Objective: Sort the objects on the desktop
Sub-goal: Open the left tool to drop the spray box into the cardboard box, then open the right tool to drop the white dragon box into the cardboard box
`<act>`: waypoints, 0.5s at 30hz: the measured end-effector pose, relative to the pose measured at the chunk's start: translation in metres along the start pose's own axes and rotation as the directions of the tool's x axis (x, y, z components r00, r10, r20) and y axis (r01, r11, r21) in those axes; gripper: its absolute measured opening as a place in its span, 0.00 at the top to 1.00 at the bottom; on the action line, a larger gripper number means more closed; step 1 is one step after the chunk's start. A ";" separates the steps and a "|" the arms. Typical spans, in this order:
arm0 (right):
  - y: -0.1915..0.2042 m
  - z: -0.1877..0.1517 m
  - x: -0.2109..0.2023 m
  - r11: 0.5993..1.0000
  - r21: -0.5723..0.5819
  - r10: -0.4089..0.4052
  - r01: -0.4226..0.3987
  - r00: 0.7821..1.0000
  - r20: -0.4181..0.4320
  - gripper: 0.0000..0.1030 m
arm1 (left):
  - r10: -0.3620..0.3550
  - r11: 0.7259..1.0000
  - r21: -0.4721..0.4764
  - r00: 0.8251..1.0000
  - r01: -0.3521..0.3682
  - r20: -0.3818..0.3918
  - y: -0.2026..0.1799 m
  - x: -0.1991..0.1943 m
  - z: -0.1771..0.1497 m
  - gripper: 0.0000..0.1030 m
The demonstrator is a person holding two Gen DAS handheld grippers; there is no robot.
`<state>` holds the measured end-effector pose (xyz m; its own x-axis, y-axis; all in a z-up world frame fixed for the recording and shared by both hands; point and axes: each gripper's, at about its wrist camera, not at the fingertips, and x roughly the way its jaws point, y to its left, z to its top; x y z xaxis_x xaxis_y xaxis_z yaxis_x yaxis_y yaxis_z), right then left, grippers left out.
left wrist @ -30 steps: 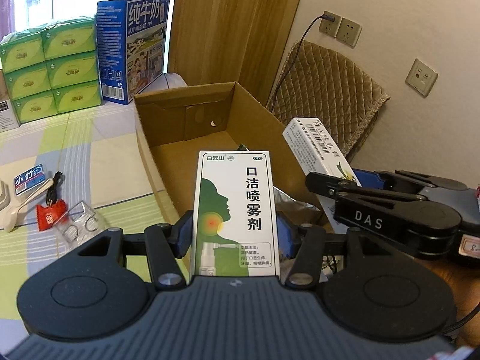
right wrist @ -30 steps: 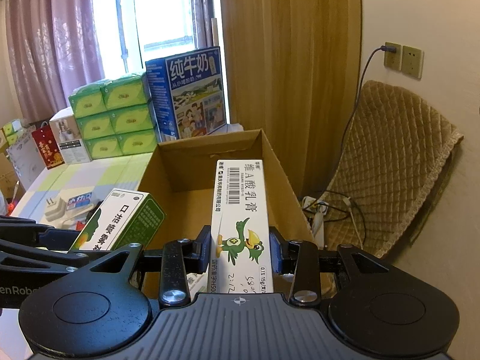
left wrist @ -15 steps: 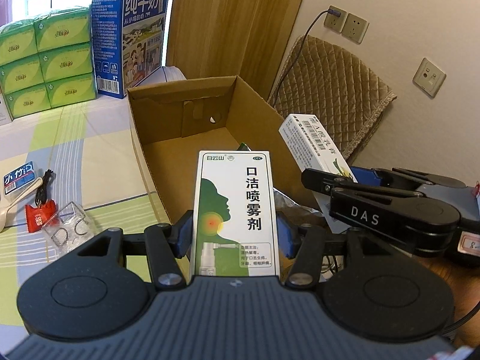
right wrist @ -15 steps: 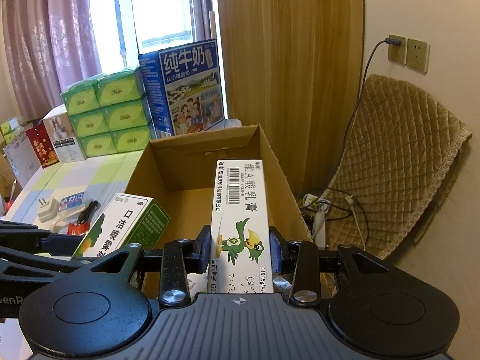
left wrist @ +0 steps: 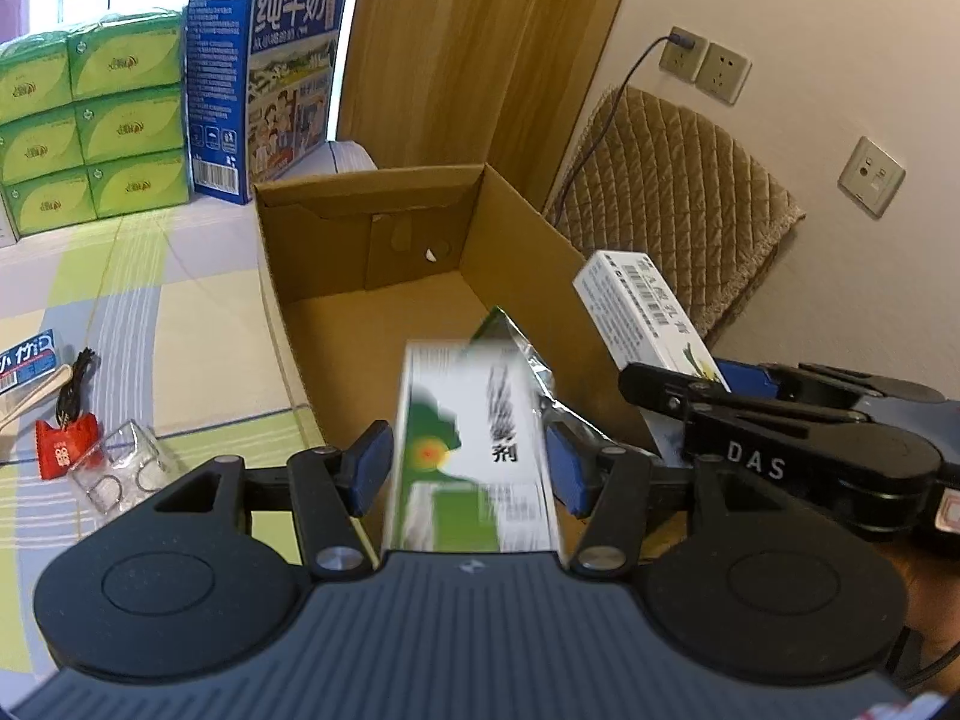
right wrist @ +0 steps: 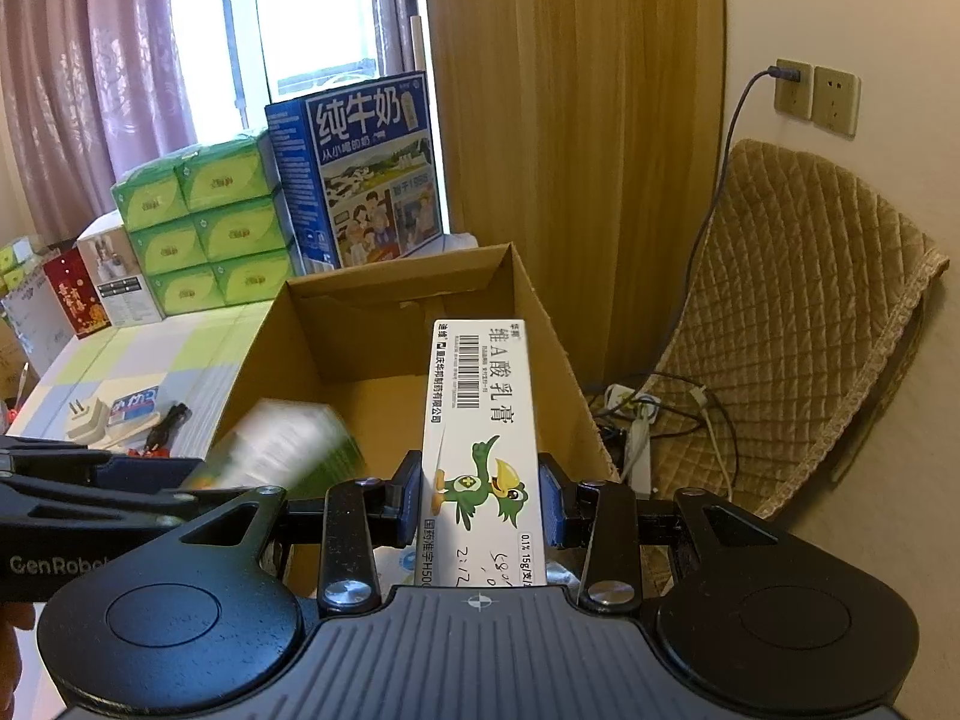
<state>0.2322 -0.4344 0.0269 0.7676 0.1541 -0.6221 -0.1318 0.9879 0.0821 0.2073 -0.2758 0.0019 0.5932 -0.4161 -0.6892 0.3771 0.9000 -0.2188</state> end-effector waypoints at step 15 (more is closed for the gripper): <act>0.014 0.002 0.008 0.996 0.024 0.083 -0.084 0.996 0.023 0.60 | 0.054 0.994 -0.093 0.997 -0.049 0.051 0.040 -0.046 -0.023 0.43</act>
<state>0.2375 -0.4197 0.0248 0.7683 0.2361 -0.5950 -0.1806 0.9717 0.1524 0.1791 -0.2174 0.0086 0.6482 -0.3731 -0.6638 0.2800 0.9274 -0.2478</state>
